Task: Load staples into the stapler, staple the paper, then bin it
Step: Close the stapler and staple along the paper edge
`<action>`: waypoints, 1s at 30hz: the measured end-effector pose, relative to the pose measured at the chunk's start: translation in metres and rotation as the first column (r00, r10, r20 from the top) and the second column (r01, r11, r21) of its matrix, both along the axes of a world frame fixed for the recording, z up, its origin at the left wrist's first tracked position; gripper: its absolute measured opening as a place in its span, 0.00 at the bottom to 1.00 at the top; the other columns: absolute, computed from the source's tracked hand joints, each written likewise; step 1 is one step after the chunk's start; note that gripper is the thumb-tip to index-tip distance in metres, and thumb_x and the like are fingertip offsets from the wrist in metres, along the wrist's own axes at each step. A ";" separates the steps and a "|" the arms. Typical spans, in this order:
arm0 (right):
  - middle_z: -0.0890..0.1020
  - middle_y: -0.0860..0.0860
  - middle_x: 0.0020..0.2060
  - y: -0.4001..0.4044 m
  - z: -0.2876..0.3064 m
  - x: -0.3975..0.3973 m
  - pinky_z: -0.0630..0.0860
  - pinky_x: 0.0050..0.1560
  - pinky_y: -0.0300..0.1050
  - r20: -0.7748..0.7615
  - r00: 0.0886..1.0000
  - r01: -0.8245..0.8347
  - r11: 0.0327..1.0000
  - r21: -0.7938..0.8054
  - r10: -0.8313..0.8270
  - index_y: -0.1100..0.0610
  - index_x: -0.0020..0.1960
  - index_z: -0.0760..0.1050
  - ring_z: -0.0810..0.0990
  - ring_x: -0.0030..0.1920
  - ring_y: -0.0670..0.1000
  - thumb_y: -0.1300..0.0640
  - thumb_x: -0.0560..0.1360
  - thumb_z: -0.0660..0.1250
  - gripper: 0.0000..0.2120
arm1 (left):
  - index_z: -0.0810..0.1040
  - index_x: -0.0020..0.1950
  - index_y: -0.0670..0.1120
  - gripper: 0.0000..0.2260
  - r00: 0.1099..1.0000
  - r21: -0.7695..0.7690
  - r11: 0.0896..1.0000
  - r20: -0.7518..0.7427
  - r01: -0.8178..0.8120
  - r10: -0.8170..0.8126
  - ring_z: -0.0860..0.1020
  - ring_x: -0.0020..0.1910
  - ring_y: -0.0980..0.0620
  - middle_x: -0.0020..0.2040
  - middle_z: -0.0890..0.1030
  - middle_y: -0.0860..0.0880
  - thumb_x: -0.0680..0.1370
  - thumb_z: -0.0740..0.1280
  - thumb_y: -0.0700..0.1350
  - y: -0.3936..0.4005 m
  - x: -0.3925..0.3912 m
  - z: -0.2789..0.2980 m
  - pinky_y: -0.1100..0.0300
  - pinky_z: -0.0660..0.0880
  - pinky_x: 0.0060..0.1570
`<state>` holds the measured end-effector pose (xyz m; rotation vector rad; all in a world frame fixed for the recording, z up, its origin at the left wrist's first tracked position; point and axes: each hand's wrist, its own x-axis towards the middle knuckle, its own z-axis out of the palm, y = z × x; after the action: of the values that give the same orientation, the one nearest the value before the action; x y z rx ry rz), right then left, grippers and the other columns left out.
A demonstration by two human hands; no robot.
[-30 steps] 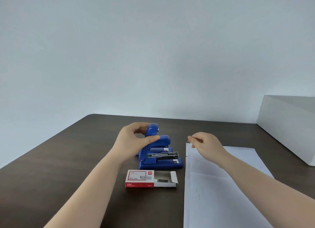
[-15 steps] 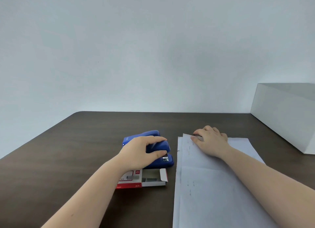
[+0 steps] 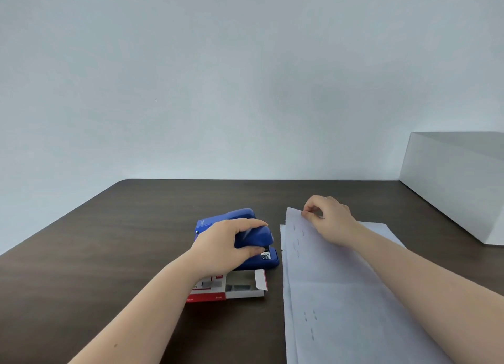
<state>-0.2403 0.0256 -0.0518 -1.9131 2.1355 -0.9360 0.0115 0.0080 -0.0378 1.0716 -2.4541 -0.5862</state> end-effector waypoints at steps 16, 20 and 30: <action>0.79 0.46 0.42 -0.010 0.006 0.026 0.78 0.53 0.51 0.015 0.988 -0.153 0.986 0.067 0.152 0.54 0.46 0.78 0.80 0.48 0.52 0.56 0.76 0.66 0.03 | 0.72 0.66 0.60 0.19 0.999 -0.035 0.999 0.010 0.033 -0.032 0.77 0.53 0.56 0.56 0.79 0.58 0.75 0.68 0.51 0.008 -0.015 0.002 0.57 0.75 0.58; 0.79 0.47 0.42 -0.012 0.004 0.026 0.77 0.51 0.48 0.021 0.989 -0.148 0.987 0.056 0.147 0.55 0.47 0.78 0.78 0.46 0.50 0.56 0.76 0.66 0.04 | 0.76 0.62 0.60 0.15 0.999 -0.005 1.000 -0.039 0.031 -0.031 0.78 0.49 0.57 0.51 0.80 0.58 0.75 0.65 0.56 0.009 -0.017 0.004 0.58 0.76 0.55; 0.78 0.47 0.40 -0.015 0.001 0.020 0.71 0.42 0.37 0.056 0.987 -0.157 0.985 0.068 0.154 0.52 0.44 0.75 0.76 0.42 0.48 0.56 0.76 0.65 0.03 | 0.74 0.39 0.54 0.14 1.000 -0.058 0.998 -0.009 -0.021 0.021 0.71 0.31 0.57 0.32 0.73 0.55 0.80 0.56 0.57 0.011 -0.037 0.011 0.58 0.71 0.40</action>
<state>-0.2207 0.0108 -0.0512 -1.9660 1.9323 -0.8549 -0.0254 0.0191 -0.0264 1.0685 -2.4340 -0.5095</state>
